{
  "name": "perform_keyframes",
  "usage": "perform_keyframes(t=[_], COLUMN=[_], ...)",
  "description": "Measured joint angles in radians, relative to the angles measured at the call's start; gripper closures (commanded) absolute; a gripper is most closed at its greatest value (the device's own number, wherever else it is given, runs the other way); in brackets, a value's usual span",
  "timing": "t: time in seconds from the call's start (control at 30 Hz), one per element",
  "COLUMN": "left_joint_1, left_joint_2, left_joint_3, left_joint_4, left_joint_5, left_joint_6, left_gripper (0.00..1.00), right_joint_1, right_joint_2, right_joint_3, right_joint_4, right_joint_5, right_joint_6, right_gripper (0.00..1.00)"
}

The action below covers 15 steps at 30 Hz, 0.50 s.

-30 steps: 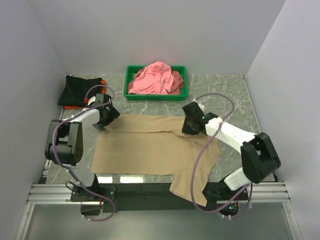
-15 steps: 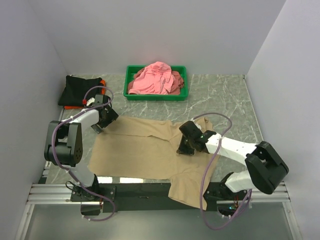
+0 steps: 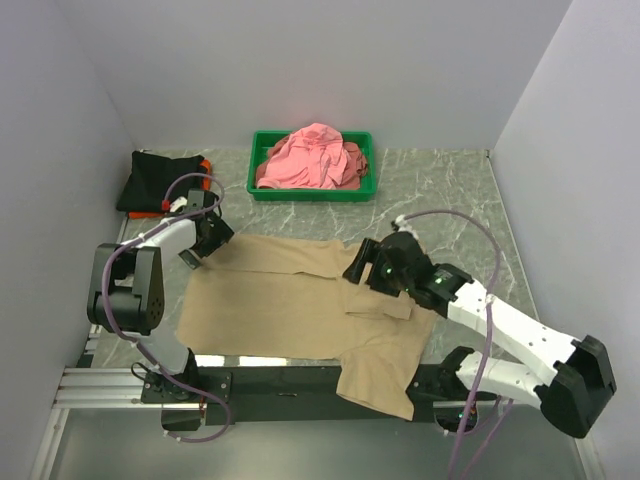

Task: Fold and stack the t-shirts
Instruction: Fold the tshirt

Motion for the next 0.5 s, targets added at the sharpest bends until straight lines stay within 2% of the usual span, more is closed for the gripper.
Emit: perform_keyframes(t=[0.1,0.2,0.5], left_joint_1=[0.002,0.004,0.004], left_joint_2=[-0.010,-0.015,-0.014], left_joint_3=[-0.002,-0.005,-0.017], left_joint_4=[0.000,0.000,0.003], left_joint_5=[-0.005,-0.001,0.018], left_joint_6=[0.000,0.001,0.002], left_gripper=[0.01,0.01,0.01], right_joint_1=[-0.149,-0.287,-0.425], right_joint_2=[0.021,0.122,0.558], right_joint_3=[0.007,0.011,0.159], right_joint_4=[0.022,0.054,0.114], right_joint_5=[-0.018,-0.022,-0.053], right_joint_6=[-0.045,-0.103,-0.228], right_gripper=[0.10,0.09,0.10])
